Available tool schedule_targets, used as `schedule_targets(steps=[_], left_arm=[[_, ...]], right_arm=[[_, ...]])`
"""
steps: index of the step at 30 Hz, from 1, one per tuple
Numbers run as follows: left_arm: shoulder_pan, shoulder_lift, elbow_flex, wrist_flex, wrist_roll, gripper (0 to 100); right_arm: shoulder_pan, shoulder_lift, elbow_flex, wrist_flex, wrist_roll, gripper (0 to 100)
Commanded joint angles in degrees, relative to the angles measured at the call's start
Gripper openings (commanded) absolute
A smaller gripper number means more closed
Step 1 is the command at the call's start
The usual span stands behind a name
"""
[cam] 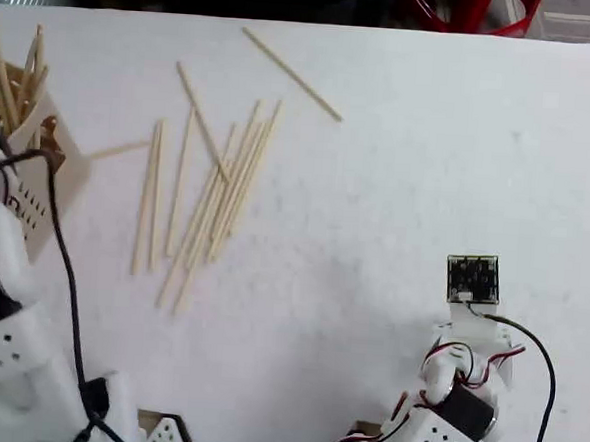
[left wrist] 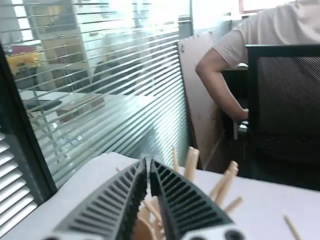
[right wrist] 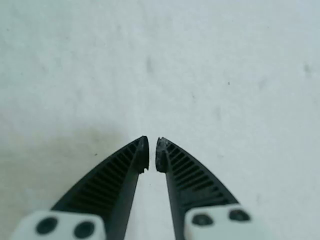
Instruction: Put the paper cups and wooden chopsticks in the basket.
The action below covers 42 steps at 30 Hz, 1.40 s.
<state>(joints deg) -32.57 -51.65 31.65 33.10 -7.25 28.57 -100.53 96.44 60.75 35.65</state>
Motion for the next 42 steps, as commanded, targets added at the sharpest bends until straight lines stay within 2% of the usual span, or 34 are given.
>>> schedule_targets(steps=[1, 5, 7, 10, 13, 18, 22, 26, 30, 42], left_arm=[[7.5, -2.6, -3.9, 15.3, -4.8, 5], [16.7, 2.5, -5.1, 29.1, -5.3, 17], [22.0, 6.2, -5.3, 34.3, -5.4, 19], [28.5, 12.1, -4.9, 36.3, -5.2, 16], [30.9, 19.3, -5.1, 33.2, -5.0, 14], [26.9, 34.3, -5.5, 20.9, 1.6, 16], [22.4, 47.4, -9.3, 14.7, 2.7, 16], [20.4, 59.2, -14.6, 14.4, 2.7, 16], [21.3, 66.2, -18.1, 14.8, 2.7, 15], [18.3, 70.1, -19.4, 14.9, 4.7, 15]], right_arm=[[0.4, 0.0, 0.5, -0.1, -0.1, 4.5], [0.4, 0.0, 0.5, -0.1, -0.1, 4.5], [0.4, 0.0, 0.5, -0.1, -0.1, 4.5], [0.4, 0.0, 0.5, -0.1, -0.1, 4.5], [0.4, 0.0, 0.5, -0.1, -0.1, 4.5], [0.4, 0.0, 0.5, -0.1, -0.1, 4.5], [0.4, 0.0, 0.5, -0.1, -0.1, 4.5], [0.4, 0.0, 0.5, -0.1, -0.1, 4.5], [0.4, 0.0, 0.5, -0.1, -0.1, 4.5], [0.4, 0.0, 0.5, -0.1, -0.1, 4.5]])
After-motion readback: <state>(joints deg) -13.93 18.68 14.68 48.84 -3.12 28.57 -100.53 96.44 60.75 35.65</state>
